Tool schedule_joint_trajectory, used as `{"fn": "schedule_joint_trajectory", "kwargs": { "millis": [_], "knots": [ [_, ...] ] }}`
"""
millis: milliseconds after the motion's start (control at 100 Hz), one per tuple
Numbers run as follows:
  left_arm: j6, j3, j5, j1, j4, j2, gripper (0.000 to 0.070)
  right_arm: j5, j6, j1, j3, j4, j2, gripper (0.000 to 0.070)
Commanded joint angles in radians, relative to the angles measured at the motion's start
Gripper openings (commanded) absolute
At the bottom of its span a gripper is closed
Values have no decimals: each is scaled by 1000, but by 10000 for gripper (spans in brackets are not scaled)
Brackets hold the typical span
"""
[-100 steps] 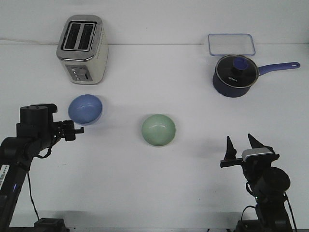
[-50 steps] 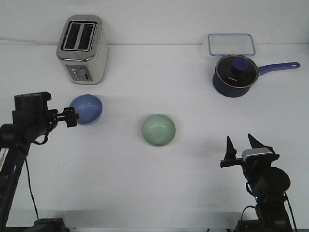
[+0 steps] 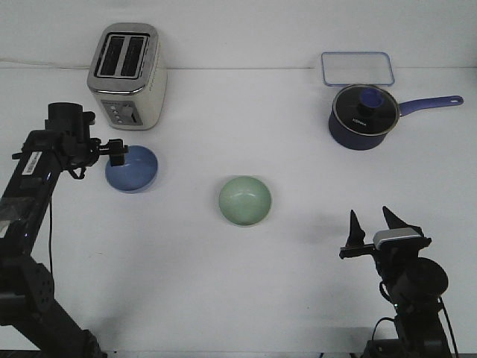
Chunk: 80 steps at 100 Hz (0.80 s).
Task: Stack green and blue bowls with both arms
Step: 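Reach the left gripper to the light blue bowl rim and grasp it, then lift the blue bowl with the left gripper and carry it over the green bowl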
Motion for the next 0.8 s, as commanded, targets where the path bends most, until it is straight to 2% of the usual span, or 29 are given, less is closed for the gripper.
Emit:
{"fn": "schedule_joint_trajectory", "kwargs": {
  "millis": [0, 480, 510, 540, 660, 790],
  "knots": [
    [26, 18, 5, 3, -5, 48, 502, 4, 9, 1, 6, 10, 4, 491],
    [25, 18, 5, 3, 2, 191, 482, 4, 9, 1, 6, 10, 4, 491],
    [26, 18, 4, 3, 1, 191, 443, 4, 9, 1, 6, 10, 4, 491],
    [26, 18, 5, 3, 1, 191, 374, 4, 9, 1, 6, 10, 4, 491],
    [26, 18, 5, 3, 0, 191, 12, 4, 9, 1, 6, 10, 4, 491],
    [25, 18, 5, 3, 0, 191, 8, 4, 9, 1, 6, 10, 4, 492]
  ]
}}
